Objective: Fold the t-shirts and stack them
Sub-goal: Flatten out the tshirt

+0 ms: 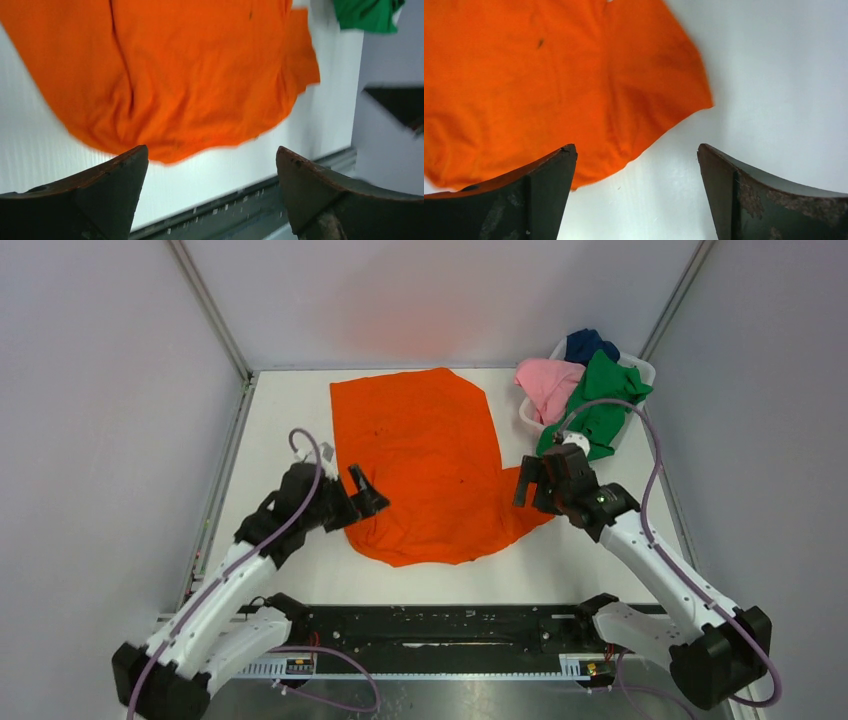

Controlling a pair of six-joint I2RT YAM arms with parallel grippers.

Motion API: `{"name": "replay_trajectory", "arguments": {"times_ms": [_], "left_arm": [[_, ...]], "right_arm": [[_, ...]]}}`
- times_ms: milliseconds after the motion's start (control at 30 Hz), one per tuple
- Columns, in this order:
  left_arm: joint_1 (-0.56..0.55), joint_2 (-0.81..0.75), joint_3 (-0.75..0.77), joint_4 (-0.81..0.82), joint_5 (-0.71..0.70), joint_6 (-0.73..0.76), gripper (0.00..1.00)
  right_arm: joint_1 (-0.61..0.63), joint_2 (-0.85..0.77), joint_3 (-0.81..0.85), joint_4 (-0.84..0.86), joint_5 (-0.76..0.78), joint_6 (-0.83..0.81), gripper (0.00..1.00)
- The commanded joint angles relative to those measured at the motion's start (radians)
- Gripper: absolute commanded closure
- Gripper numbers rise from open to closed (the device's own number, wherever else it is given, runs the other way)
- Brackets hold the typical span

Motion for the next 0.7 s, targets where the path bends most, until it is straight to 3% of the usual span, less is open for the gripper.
{"name": "replay_trajectory", "arguments": {"times_ms": [0, 200, 333, 467, 567, 667], "left_arm": [[0.045, 0.300, 0.239, 0.184, -0.162, 0.122, 0.01], [0.180, 0.819, 0.553, 0.214, 0.004, 0.190, 0.01], [0.189, 1.036, 0.644, 0.204, 0.029, 0.171, 0.01], [0.181, 1.120, 0.557, 0.311, 0.188, 0.124, 0.01], [0.168, 1.099, 0.461, 0.289, 0.188, 0.112, 0.01], [0.130, 0.981, 0.291, 0.331, 0.166, 0.070, 0.01]], "right_arm": [[0.097, -0.004, -0.098, 0.084, -0.192, 0.088, 0.00], [0.210, 0.146, -0.134, 0.185, -0.259, 0.141, 0.01], [0.213, 0.264, -0.120, 0.231, -0.216, 0.146, 0.01], [0.211, 0.401, -0.047, 0.219, -0.153, 0.114, 0.01], [0.189, 0.523, 0.042, 0.194, -0.112, 0.083, 0.01], [0.137, 0.618, 0.153, 0.189, -0.132, 0.058, 0.00]]}}
